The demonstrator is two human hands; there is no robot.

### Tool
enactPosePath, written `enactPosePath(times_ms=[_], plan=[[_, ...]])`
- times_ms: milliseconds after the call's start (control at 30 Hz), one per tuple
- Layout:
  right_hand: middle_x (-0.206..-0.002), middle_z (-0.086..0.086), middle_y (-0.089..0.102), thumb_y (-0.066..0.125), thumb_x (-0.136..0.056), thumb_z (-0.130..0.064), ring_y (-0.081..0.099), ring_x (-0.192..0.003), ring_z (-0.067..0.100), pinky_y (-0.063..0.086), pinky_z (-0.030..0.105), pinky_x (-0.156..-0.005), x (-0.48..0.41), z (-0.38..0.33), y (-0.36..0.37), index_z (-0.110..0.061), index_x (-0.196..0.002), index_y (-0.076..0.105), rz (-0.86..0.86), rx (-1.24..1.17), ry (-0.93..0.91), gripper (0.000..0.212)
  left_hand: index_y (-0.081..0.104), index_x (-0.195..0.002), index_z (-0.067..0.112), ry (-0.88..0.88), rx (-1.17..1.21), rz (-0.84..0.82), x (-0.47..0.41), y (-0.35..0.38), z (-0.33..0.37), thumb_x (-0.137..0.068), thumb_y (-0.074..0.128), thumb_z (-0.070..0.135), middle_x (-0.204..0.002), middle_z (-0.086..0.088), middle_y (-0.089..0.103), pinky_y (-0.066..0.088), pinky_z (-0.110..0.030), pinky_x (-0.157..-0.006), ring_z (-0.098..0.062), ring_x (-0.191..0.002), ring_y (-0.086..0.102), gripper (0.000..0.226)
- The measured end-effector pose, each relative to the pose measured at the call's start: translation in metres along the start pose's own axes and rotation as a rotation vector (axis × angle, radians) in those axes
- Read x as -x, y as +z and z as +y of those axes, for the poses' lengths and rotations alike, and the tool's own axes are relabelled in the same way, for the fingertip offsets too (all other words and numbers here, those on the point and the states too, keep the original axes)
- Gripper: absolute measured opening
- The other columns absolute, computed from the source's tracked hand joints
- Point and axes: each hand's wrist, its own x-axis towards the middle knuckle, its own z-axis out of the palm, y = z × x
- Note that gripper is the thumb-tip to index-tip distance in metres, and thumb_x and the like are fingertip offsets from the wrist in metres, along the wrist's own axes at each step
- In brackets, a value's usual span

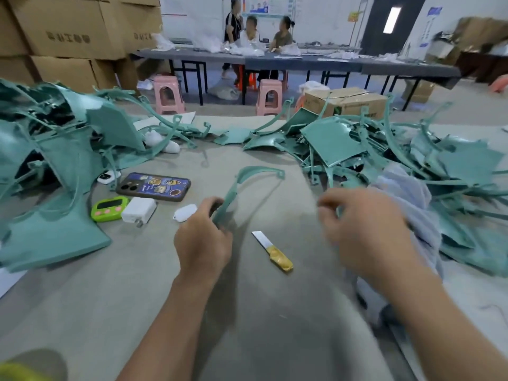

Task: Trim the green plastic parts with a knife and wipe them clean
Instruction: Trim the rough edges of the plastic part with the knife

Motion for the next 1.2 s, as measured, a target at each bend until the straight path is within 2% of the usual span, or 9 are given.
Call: enactPosePath(times_ms=[67, 167, 267, 367, 467, 600, 733, 900, 1200], plan=[[-0.065, 0.000, 0.053, 0.055, -0.093, -0.042, 0.062, -0.074, 0.030, 0.046, 0.035, -0.060, 0.012, -0.022, 0.032, -0.018, -0.083, 0.061, -0.259, 0.037, -0.047, 0.028, 0.059, -0.105, 0.028, -0.020, 0.089, -0.036, 0.001, 0.005, -0.007, -0.075, 0.064, 0.000, -0.086, 0.005, 0.068, 0.041, -0.030, -0.067, -0.029, -0.085, 0.063, 0.042], [-0.095, 0.001, 0.056, 0.056, -0.097, -0.049, 0.061, -0.106, 0.032, 0.039, 0.037, -0.073, 0.020, -0.032, 0.070, -0.023, -0.100, 0.058, -0.541, 0.103, -0.059, 0.026, 0.053, -0.125, 0.033, 0.046, 0.230, -0.185, 0.000, 0.010, -0.014, -0.080, 0.062, -0.002, -0.106, 0.027, 0.064, 0.041, -0.014, -0.081, -0.010, -0.104, 0.060, 0.058], [-0.115, 0.002, 0.062, 0.061, -0.094, -0.046, 0.059, -0.112, 0.030, 0.041, 0.034, -0.079, 0.012, -0.023, 0.083, -0.026, -0.095, 0.054, -0.597, 0.004, 0.007, 0.021, 0.043, -0.139, 0.046, 0.082, 0.196, -0.230, -0.005, 0.011, -0.020, -0.088, 0.058, 0.004, -0.116, 0.032, 0.059, 0.035, -0.006, -0.089, -0.003, -0.113, 0.057, 0.068], [-0.093, -0.003, 0.064, 0.063, -0.092, -0.044, 0.063, -0.093, 0.025, 0.044, 0.030, -0.072, 0.003, -0.005, 0.087, -0.025, -0.085, 0.055, -0.665, -0.042, 0.029, 0.022, 0.045, -0.140, 0.046, 0.102, 0.165, -0.235, -0.009, 0.009, -0.021, -0.089, 0.053, 0.002, -0.114, 0.033, 0.057, 0.030, 0.003, -0.087, -0.001, -0.111, 0.055, 0.068], [-0.075, -0.003, 0.063, 0.069, -0.090, -0.038, 0.062, -0.077, 0.020, 0.048, 0.032, -0.068, -0.007, 0.018, 0.090, -0.022, -0.077, 0.056, -0.541, -0.178, 0.052, 0.024, 0.053, -0.140, 0.040, 0.119, 0.149, -0.215, -0.011, 0.005, -0.021, -0.086, 0.053, -0.006, -0.110, 0.032, 0.058, 0.027, 0.010, -0.081, -0.003, -0.109, 0.055, 0.071], [-0.053, 0.001, 0.057, 0.076, -0.088, -0.013, 0.047, -0.046, 0.015, 0.037, 0.028, -0.047, -0.016, 0.043, 0.090, -0.017, -0.067, 0.059, -0.060, -0.767, 0.246, 0.028, 0.062, -0.136, 0.033, 0.186, 0.121, -0.112, -0.010, -0.004, -0.020, -0.076, 0.057, -0.016, -0.113, 0.029, 0.059, 0.024, 0.011, -0.084, -0.001, -0.111, 0.053, 0.078], [-0.065, 0.013, 0.067, 0.063, -0.093, 0.004, 0.051, -0.044, 0.019, 0.037, 0.022, -0.042, -0.010, 0.028, 0.085, -0.005, -0.079, 0.062, -0.100, -1.275, 0.178, 0.017, 0.065, -0.134, 0.025, 0.366, 0.158, -0.061, -0.006, -0.009, -0.015, -0.068, 0.053, -0.019, -0.134, 0.020, 0.060, 0.030, -0.007, -0.108, 0.008, -0.126, 0.049, 0.080], [-0.055, 0.011, 0.060, 0.071, -0.084, 0.011, 0.049, -0.046, 0.018, 0.037, 0.022, -0.046, 0.003, 0.009, 0.080, -0.007, -0.068, 0.065, -0.257, -1.225, -0.083, 0.026, 0.062, -0.138, 0.022, 0.489, 0.117, -0.070, -0.008, -0.009, -0.016, -0.069, 0.043, -0.010, -0.145, 0.008, 0.058, 0.031, -0.034, -0.119, -0.003, -0.138, 0.047, 0.078], [-0.061, 0.008, 0.062, 0.076, -0.082, -0.021, 0.050, -0.054, 0.010, 0.036, 0.026, -0.053, 0.000, 0.014, 0.087, -0.015, -0.073, 0.066, -0.294, -0.940, -0.104, 0.015, 0.064, -0.136, 0.024, 0.508, 0.115, -0.075, -0.008, -0.005, -0.016, -0.072, 0.055, -0.017, -0.141, 0.011, 0.059, 0.032, -0.024, -0.117, -0.001, -0.136, 0.048, 0.077]])
